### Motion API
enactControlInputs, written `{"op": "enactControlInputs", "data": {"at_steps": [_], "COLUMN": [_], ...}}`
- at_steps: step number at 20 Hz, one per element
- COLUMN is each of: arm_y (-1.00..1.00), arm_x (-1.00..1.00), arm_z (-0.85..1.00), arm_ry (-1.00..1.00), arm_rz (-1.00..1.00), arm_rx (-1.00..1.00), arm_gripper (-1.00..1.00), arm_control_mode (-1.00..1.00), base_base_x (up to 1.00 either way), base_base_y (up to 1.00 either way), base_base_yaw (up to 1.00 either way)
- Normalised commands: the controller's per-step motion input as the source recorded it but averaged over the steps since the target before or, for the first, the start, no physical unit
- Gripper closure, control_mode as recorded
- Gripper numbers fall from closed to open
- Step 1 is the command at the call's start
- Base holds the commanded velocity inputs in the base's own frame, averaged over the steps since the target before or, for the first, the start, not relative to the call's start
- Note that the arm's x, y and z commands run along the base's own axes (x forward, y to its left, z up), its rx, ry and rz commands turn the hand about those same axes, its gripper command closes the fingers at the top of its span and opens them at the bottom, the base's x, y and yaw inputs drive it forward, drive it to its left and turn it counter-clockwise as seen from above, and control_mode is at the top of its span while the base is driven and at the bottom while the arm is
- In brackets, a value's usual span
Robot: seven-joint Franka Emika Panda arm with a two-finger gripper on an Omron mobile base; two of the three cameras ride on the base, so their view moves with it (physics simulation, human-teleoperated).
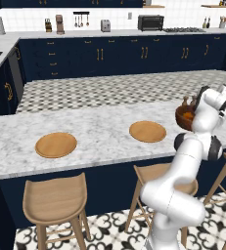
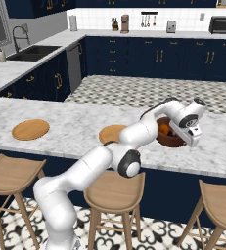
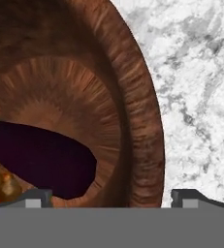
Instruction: Pick the chicken drumstick and eggplant from their plates and place them in the bowl. Then put the bowl in the fridge.
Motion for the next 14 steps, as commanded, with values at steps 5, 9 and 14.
{"op": "enactControlInputs", "data": {"at_steps": [5,9,14], "arm_y": [0.21,0.20,0.37], "arm_x": [-0.46,-0.66,-0.62], "arm_z": [-0.26,0.03,0.37], "arm_ry": [-0.01,-0.02,-0.01], "arm_rz": [-0.06,-0.11,-0.13], "arm_rx": [0.00,0.00,-0.02], "arm_gripper": [1.00,1.00,1.00], "arm_control_mode": [-1.00,-1.00,-1.00], "base_base_x": [0.00,0.00,0.00], "base_base_y": [0.00,0.00,0.00], "base_base_yaw": [0.00,0.00,0.00]}}
